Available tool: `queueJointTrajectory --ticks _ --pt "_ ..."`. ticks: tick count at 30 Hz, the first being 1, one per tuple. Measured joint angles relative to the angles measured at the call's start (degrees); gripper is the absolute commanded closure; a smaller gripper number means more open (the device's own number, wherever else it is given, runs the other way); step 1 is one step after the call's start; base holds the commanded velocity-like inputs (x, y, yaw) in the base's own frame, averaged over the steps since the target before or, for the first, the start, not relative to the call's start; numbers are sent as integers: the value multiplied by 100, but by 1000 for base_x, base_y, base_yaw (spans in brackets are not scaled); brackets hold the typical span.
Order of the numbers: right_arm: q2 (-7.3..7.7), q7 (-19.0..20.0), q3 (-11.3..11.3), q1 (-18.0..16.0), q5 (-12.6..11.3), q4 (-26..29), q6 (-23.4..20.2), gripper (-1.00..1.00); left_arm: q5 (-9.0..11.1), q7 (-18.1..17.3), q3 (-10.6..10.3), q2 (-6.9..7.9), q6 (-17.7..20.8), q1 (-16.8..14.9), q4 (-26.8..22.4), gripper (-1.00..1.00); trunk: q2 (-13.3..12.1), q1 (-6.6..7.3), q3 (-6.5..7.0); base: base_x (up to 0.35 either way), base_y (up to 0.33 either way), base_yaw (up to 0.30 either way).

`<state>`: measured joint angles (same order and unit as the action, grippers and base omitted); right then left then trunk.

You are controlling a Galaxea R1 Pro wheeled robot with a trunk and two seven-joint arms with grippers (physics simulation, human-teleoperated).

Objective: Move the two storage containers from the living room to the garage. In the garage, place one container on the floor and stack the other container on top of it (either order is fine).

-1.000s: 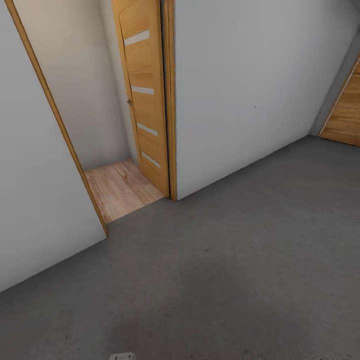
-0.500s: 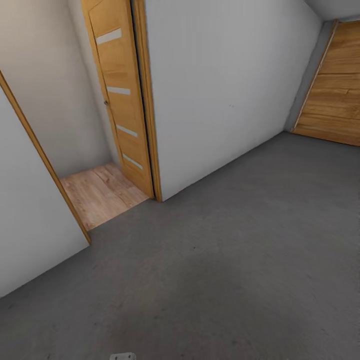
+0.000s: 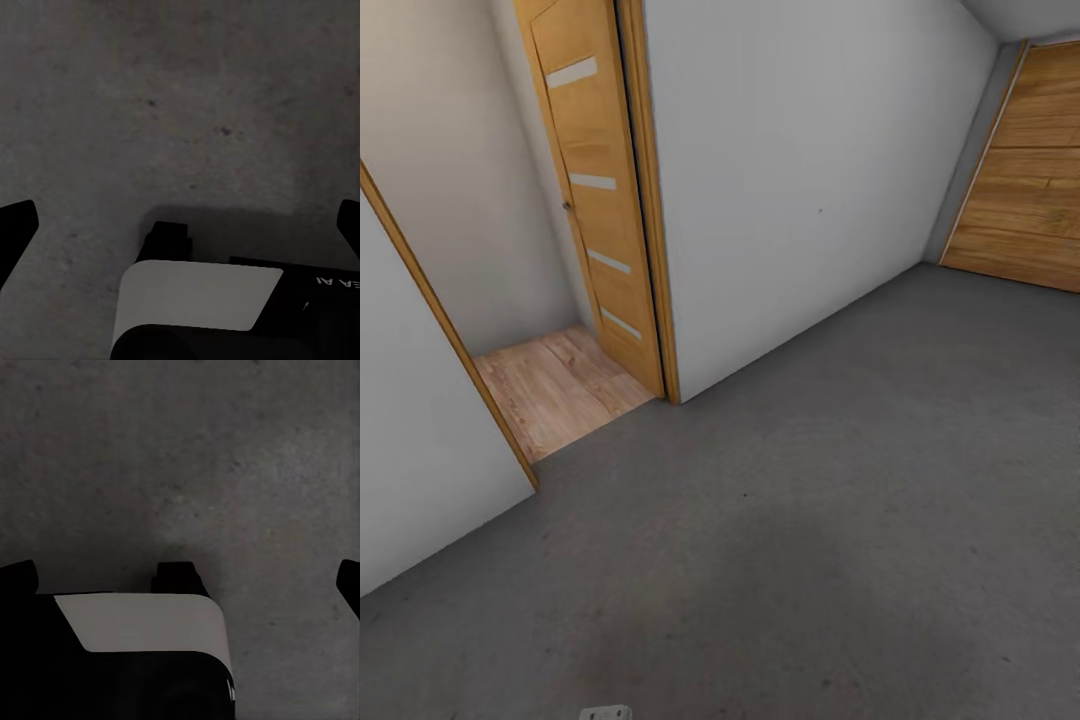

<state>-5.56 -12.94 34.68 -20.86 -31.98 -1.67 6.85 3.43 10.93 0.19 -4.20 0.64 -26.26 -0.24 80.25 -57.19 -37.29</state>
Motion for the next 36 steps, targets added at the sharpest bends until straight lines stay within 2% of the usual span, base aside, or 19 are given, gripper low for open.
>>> queueJointTrajectory --ticks 12,17,21,36 --pt "-18 -3 0 0 1 0 4 -100 -12 -3 -7 16 0 0 0 -100 0 0 0 0 0 0" --pt "11 -5 -7 0 0 0 5 -100 -17 -7 2 -62 -1 0 0 -100 0 0 0 0 0 0" --pt "9 -5 -8 0 1 0 5 -100 4 -1 3 -53 43 0 0 -100 0 0 0 20 0 0" --pt "7 -5 -9 0 0 0 5 -100 16 -1 8 20 201 1 0 -100 0 3 0 290 0 0"
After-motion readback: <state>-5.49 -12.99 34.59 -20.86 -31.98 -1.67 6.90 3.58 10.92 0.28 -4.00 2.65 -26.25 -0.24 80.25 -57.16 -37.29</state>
